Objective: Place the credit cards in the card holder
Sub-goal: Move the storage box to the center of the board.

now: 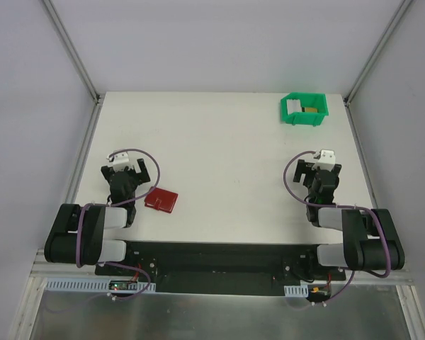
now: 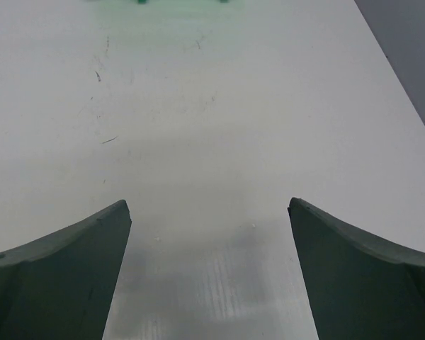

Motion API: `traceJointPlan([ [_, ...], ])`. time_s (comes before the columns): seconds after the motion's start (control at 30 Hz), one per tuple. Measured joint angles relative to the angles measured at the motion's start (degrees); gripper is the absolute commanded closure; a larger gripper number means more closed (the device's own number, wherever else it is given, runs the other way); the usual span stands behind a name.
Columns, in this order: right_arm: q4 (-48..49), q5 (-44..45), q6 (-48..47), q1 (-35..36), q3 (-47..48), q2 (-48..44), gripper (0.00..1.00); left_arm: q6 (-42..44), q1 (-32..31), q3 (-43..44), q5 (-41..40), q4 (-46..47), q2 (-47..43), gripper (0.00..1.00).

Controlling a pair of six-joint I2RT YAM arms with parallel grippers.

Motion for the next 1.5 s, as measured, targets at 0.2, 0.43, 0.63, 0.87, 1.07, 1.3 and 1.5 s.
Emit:
traceJointPlan([
  [0.2, -2.6, 4.3, 0.0, 2.1, -0.2, -3.1, 0.04, 0.0, 0.0, 0.0, 0.0, 0.0, 0.0, 0.01],
  [0.43, -32.0, 15.6, 10.9, 2.7, 12.9, -15.3, 0.04, 0.0, 0.0, 0.1, 0.0, -1.0, -0.4, 0.01],
  [0.63, -51.8, 20.6, 20.8, 2.7, 22.9, -23.6, 0.04, -1.0, 0.0, 3.8, -0.2, -13.1, -7.2, 0.01],
  [0.87, -60.8, 18.1, 21.4, 2.7, 26.5, -26.6, 0.04, -8.6, 0.0, 22.3, -3.5, -37.5, -13.2, 0.01],
  [1.07, -70.4, 15.8, 19.9, 2.6, 41.2, -18.3, 0.04, -16.1, 0.0, 28.1, -1.4, -51.2, -15.1, 0.01],
  [1.3, -80.1, 8.4, 20.5, -0.7, 52.3, -11.6, 0.04, -23.3, 0.0, 30.9, 4.0, -59.1, -21.9, 0.01],
  [1.5, -84.6, -3.2, 20.1, -2.4, 60.3, -1.6, 0.04, -23.0, 0.0, 33.7, 15.4, -60.3, -23.5, 0.01],
])
